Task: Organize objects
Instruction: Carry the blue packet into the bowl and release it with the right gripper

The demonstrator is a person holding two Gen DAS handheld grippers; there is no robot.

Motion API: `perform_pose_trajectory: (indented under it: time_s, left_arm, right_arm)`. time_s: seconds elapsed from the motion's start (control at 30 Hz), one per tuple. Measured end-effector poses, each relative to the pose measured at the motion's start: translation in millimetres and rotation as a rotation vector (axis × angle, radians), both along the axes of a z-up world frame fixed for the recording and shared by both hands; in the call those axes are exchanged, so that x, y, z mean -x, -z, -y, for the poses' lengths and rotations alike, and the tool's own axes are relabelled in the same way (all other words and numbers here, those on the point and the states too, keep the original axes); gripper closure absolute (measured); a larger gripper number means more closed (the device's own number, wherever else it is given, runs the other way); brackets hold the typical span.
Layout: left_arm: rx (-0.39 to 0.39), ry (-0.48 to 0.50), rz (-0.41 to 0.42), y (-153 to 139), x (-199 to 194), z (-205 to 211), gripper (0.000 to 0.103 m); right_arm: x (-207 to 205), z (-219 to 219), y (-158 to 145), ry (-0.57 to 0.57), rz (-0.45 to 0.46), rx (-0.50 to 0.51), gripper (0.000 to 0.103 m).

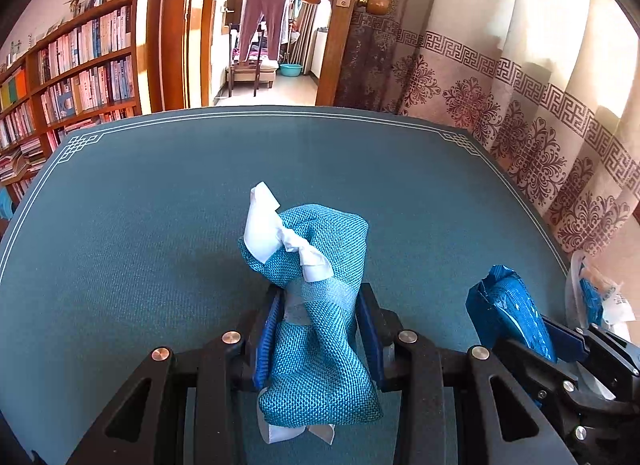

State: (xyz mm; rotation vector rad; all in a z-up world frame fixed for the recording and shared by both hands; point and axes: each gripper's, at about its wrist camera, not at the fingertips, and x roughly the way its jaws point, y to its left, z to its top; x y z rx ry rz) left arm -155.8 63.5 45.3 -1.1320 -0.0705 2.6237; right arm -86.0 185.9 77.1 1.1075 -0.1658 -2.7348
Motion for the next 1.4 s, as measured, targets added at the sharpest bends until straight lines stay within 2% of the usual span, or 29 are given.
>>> perform_pose_trajectory:
  time_s: [0.43,0.63,1.03,1.23,1.4]
  left_arm:
    - [0.007,0.172,-0.025,-8,-40,-54,0.064]
    - [0.030,0.237,-0.040,-4,-55,-75,0.064]
    - [0.054,0.265,-0.036,2,-62,-87,0.064]
    - [0.066,0.273,-0.033,6,-63,-90,0.064]
    - [0.072,0.273,-0.032,8,-62,-91,0.064]
  right_arm:
    - [-75,-54,-42,0.141,-0.091,0.022,0.061]
    - [-102,-91,-43,0.239,-0.098,0.020,0.061]
    - [-144,-183,-44,0.481,-0.112,0.027,0.061]
    - [-144,-221,-37,0.577,-0.094,0.011,0.061]
    - [-137,-238,-29,0.611,-0.071,-0.015,0.061]
